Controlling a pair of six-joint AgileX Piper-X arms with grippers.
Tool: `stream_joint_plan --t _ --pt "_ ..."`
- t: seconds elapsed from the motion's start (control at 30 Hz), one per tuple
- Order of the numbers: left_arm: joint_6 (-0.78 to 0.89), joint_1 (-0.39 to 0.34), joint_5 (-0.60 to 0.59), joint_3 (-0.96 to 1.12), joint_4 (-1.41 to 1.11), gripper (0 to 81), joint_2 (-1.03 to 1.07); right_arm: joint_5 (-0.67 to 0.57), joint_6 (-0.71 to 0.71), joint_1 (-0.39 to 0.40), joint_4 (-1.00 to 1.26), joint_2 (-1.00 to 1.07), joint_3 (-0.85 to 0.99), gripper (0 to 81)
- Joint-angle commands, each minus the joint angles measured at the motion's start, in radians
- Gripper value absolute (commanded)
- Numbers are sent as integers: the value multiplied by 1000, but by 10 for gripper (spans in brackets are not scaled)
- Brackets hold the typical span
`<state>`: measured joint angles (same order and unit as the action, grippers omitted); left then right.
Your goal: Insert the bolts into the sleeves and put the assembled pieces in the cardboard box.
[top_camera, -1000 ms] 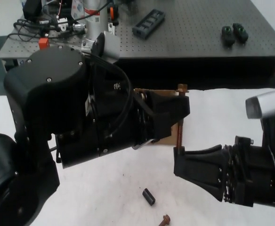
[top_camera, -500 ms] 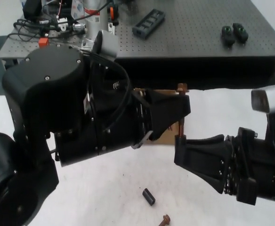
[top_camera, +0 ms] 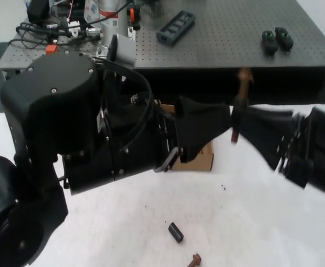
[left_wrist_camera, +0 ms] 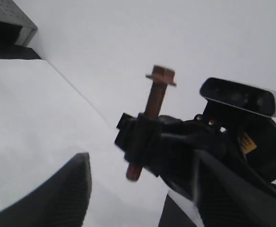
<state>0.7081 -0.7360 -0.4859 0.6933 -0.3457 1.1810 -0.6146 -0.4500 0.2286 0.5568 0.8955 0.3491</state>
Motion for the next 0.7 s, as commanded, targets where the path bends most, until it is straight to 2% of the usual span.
stream_joint_plan --t 0.0,0.13,0.27,0.4,0.47,0.6,0.67 --pt "-22 7 9 4 -29 448 -11 69 148 -50 33 0 49 18" --pt "-66 21 4 4 -22 447 -11 188 205 -66 -54 31 100 18" --pt "-126 51 16 3 34 447 -11 242 308 -66 -253 194 232 18" --pt "-278 98 155 3 167 447 -11 309 317 -63 -323 423 401 18" --pt "-297 123 242 3 230 447 -11 345 317 -63 -368 539 493 18" --pt "-297 159 285 3 300 441 -11 386 335 -63 -475 777 702 18" --pt "-306 172 298 3 316 406 -11 427 340 -54 -550 872 794 18"
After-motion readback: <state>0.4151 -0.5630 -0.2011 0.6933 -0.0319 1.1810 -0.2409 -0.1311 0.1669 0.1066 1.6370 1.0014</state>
